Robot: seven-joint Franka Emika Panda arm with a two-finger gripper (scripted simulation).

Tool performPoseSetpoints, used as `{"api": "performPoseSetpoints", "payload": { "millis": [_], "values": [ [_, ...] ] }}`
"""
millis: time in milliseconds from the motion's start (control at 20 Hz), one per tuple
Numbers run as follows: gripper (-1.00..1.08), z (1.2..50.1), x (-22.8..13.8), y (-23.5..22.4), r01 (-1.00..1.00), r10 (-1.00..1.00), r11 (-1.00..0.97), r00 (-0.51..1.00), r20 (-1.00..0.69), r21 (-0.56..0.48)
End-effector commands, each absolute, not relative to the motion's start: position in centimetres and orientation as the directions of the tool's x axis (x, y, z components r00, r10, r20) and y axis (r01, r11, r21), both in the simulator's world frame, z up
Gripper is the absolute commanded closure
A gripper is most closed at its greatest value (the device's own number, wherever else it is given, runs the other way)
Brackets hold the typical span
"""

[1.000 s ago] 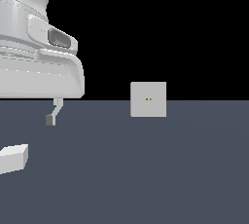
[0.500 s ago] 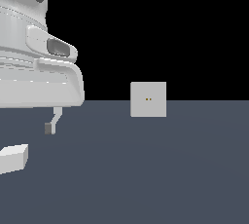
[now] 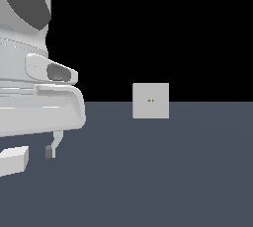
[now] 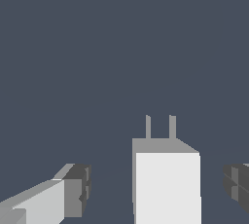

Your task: Plug the charger into the wall socket.

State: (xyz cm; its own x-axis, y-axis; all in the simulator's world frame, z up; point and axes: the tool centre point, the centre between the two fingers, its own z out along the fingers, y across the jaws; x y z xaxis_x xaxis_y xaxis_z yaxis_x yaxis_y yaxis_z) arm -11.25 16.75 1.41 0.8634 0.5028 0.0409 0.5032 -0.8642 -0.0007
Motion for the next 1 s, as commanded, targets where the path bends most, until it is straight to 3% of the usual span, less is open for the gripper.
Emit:
{"api": "performPoseSetpoints", "payload": {
  "millis": [0, 50, 650, 950],
  "values": [
    [-0.92, 1.2, -11.2, 16.8, 0.503, 0.503, -0.864, 0.863, 0.042, 0.000],
    [1.08, 1.2, -11.2, 16.8, 0.503, 0.503, -0.864, 0.863, 0.042, 0.000],
    [1.08, 1.3, -11.1, 16.6, 0.500, 0.500, -0.866, 0.865, 0.042, 0.000],
    [1.08, 2.2, -9.6, 14.4, 0.452, 0.452, -0.892, 0.891, 0.042, -0.001]
  ]
}}
